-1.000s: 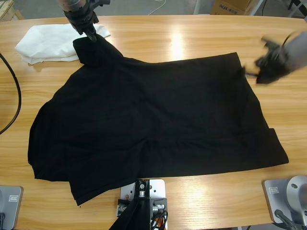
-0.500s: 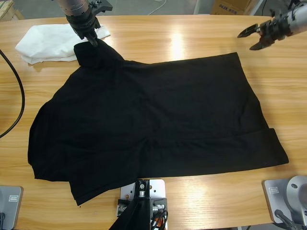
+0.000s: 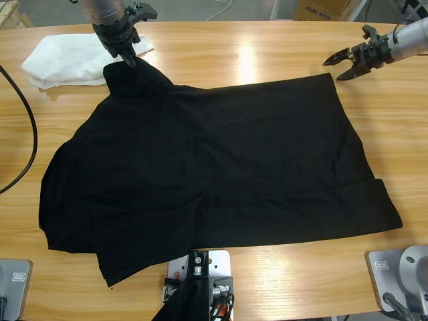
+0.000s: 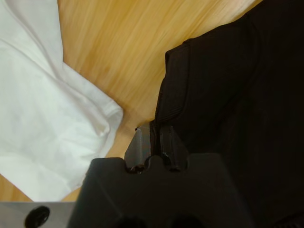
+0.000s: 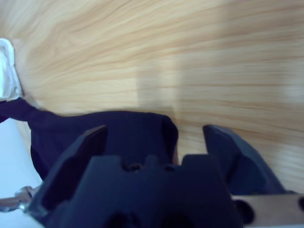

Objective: Fold clothes

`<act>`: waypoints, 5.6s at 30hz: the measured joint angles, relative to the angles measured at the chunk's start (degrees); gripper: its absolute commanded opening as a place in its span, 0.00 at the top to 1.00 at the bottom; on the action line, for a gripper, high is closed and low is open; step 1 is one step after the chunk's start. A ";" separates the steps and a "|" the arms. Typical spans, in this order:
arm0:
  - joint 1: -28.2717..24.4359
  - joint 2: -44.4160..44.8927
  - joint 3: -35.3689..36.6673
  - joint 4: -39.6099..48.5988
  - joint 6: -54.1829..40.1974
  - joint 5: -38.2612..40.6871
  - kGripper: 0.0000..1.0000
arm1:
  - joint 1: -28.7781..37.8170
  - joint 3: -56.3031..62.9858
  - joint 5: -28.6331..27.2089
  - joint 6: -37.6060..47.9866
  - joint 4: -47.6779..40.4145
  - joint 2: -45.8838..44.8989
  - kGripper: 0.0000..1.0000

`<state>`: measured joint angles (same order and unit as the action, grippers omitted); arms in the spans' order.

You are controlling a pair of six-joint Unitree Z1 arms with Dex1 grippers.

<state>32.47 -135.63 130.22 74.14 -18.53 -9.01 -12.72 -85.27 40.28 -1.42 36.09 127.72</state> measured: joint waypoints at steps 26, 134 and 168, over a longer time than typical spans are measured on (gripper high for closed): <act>0.07 -0.87 0.87 1.96 0.06 0.00 1.00 | 1.91 -6.18 -2.99 -2.10 6.24 3.73 1.00; 18.20 21.95 -37.99 12.43 13.17 29.44 1.00 | 4.29 13.70 -30.95 11.39 45.16 -24.71 0.00; 18.92 11.48 -28.27 12.52 13.97 17.27 1.00 | 37.49 15.58 4.97 1.34 21.67 -32.25 0.18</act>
<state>51.38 -124.15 101.95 86.66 -4.55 8.26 24.77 -69.69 45.25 -0.08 57.76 95.47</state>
